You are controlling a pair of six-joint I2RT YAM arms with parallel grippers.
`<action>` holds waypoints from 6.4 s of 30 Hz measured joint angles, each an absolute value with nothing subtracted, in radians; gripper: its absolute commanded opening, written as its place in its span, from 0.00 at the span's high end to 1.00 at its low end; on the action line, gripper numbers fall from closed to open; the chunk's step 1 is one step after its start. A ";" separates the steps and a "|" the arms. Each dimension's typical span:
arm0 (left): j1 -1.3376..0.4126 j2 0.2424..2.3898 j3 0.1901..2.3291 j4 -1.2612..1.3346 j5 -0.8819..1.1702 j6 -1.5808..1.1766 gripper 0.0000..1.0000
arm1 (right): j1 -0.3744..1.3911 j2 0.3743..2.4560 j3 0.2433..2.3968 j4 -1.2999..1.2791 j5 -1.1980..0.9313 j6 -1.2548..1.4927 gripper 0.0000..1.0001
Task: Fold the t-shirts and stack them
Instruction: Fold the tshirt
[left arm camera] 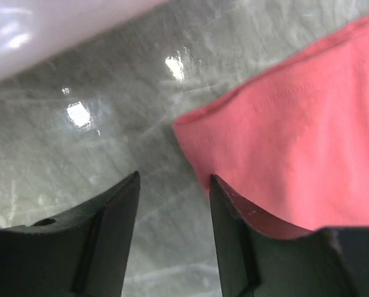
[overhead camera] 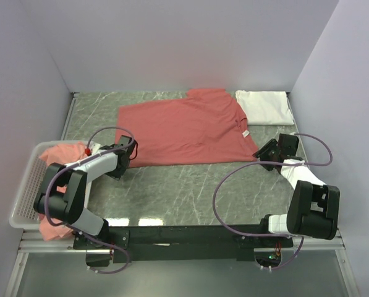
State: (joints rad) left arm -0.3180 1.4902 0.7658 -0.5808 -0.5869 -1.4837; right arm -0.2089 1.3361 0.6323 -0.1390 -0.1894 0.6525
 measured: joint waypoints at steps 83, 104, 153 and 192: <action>-0.348 1.105 0.501 -0.717 -0.594 -1.536 0.97 | -0.253 0.949 0.535 -0.603 -0.036 0.738 0.88; -0.375 1.071 0.854 -0.599 -0.447 -1.158 0.32 | -0.188 1.102 0.742 -0.574 -0.025 0.622 0.20; -0.727 2.262 1.691 -0.162 0.360 -0.745 0.50 | -0.021 1.822 1.120 -0.281 -0.200 0.500 0.86; -0.796 2.164 1.536 -0.043 0.463 -0.746 0.63 | 0.005 1.304 0.650 -0.163 -0.184 0.547 0.98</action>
State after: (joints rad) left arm -0.7956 2.1635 1.5360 -0.0433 0.4625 -0.7456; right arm 0.0048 1.3045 0.6502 -0.1631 -0.1844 0.5468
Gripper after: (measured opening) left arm 0.368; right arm 0.026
